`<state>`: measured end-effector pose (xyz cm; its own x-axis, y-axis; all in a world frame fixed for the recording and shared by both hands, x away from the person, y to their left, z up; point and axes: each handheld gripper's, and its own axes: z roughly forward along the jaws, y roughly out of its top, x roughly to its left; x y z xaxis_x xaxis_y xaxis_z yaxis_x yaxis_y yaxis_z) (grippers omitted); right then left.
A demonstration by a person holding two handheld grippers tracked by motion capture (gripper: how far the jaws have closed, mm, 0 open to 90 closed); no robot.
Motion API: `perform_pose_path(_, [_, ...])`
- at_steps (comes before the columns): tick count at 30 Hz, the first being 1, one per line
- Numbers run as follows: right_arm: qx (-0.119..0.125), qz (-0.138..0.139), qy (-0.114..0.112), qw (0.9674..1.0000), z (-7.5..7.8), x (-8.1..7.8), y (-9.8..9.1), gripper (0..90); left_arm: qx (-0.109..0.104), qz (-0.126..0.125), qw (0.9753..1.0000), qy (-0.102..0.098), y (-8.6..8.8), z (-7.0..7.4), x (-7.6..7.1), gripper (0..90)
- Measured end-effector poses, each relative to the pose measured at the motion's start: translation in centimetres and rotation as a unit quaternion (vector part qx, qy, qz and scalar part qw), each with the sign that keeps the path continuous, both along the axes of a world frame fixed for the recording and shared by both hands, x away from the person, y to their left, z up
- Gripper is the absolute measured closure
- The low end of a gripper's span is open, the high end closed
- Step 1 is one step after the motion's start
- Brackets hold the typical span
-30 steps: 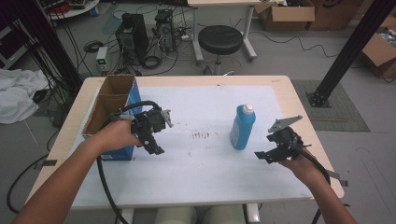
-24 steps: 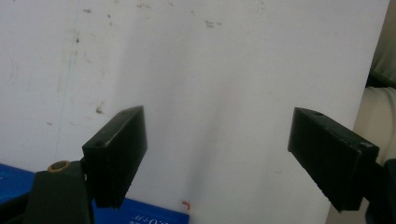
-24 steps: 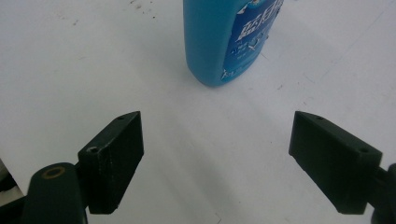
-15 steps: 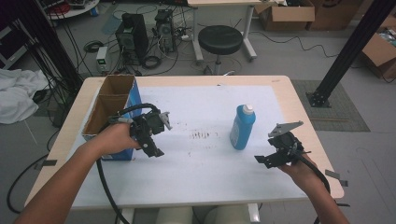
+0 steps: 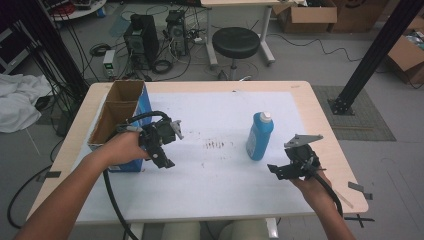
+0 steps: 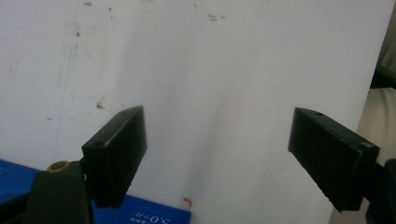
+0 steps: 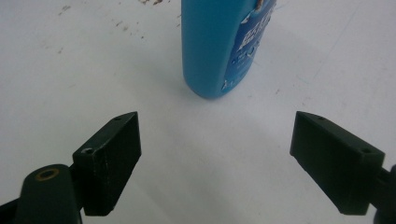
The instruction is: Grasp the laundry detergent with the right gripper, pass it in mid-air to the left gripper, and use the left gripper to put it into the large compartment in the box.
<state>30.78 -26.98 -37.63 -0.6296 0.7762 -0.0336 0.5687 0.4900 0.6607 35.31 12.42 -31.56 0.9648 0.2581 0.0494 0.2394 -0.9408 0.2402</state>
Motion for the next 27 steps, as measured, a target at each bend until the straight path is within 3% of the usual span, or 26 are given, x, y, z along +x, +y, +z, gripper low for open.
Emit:
perform_pose_path(14, [0.029,-0.057,-0.041,0.9971,-0.1,-0.6,1.8,16.0,-0.001,0.002,1.0,0.005,0.2,-0.3,0.0,20.2])
perform_pose_path(24, [0.065,-0.097,-0.072,0.9906,-0.9,-1.1,2.8,15.6,0.0,-0.001,1.0,0.006,-0.1,-0.5,0.0,20.3])
perform_pose_path(27, [0.079,-0.119,-0.091,0.9856,-1.3,-1.4,3.1,15.6,0.0,-0.001,1.0,0.006,-0.2,-0.5,0.0,20.3])
